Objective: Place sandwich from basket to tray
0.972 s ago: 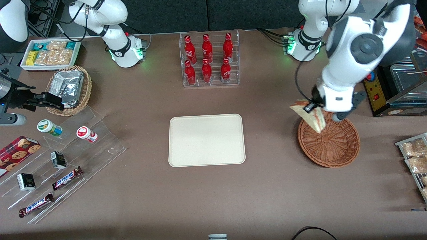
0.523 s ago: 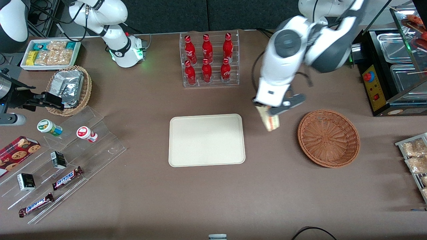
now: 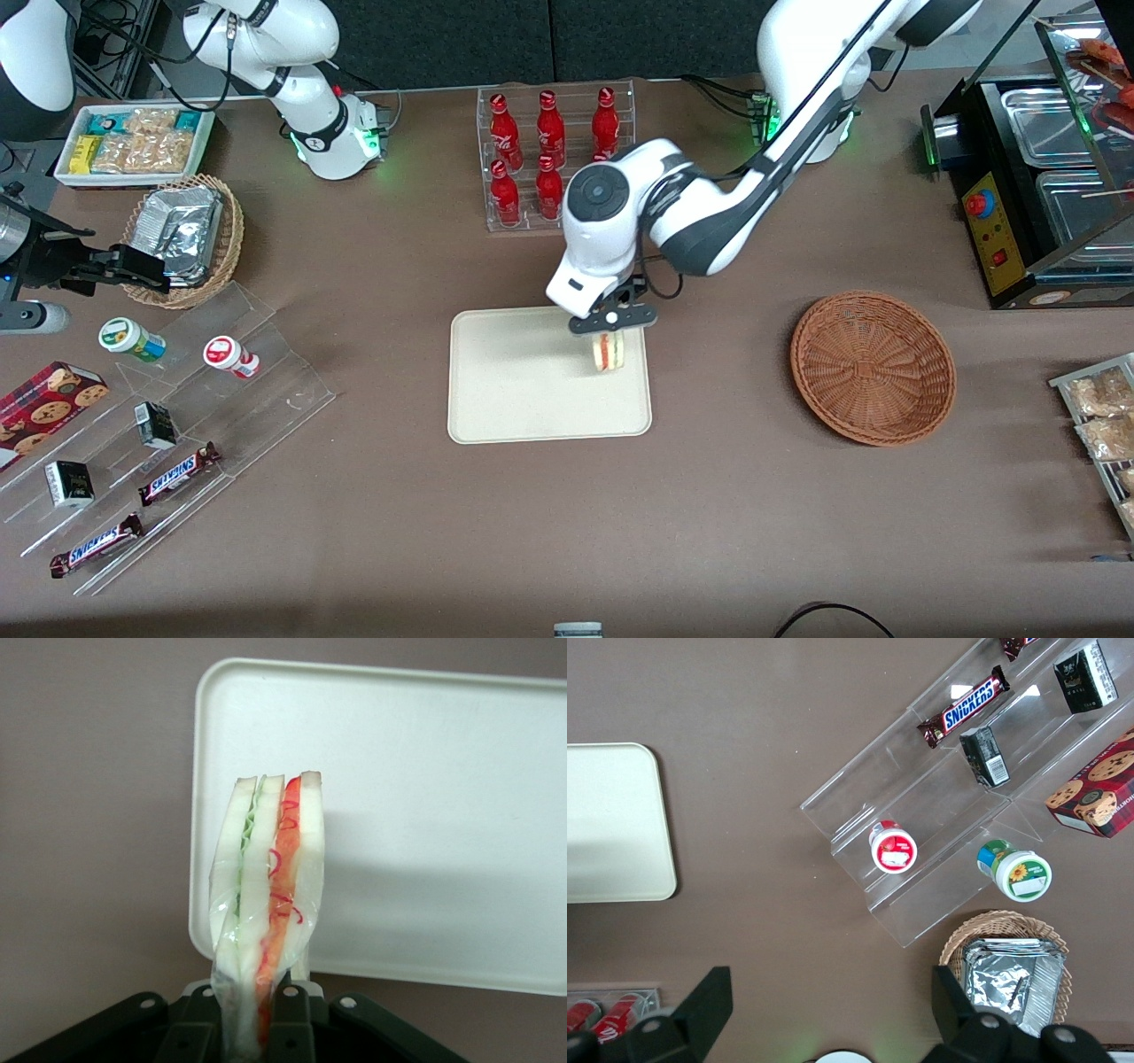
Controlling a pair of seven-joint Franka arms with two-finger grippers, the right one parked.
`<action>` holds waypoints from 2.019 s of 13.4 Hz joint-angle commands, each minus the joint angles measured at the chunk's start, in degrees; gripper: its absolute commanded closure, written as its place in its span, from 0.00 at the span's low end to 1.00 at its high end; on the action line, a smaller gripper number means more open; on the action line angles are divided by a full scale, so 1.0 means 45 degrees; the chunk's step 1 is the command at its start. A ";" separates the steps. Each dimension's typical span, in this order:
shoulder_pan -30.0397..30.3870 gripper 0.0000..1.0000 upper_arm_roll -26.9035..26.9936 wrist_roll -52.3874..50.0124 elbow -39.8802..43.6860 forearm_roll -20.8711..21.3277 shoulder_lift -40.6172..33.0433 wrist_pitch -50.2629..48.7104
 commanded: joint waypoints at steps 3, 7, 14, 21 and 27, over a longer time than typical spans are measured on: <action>-0.0890 1.00 0.0238 -0.0584 0.1056 0.1258 0.1605 0.1189; -0.1085 1.00 0.0258 -0.1033 0.1231 0.2022 0.2388 0.2013; -0.1086 0.89 0.0278 -0.1523 0.1232 0.2883 0.2877 0.2013; -0.0969 0.01 0.0258 -0.1600 0.1387 0.2981 0.2412 0.1586; -0.0968 0.01 0.0141 -0.1640 0.4255 0.2123 0.1064 -0.2861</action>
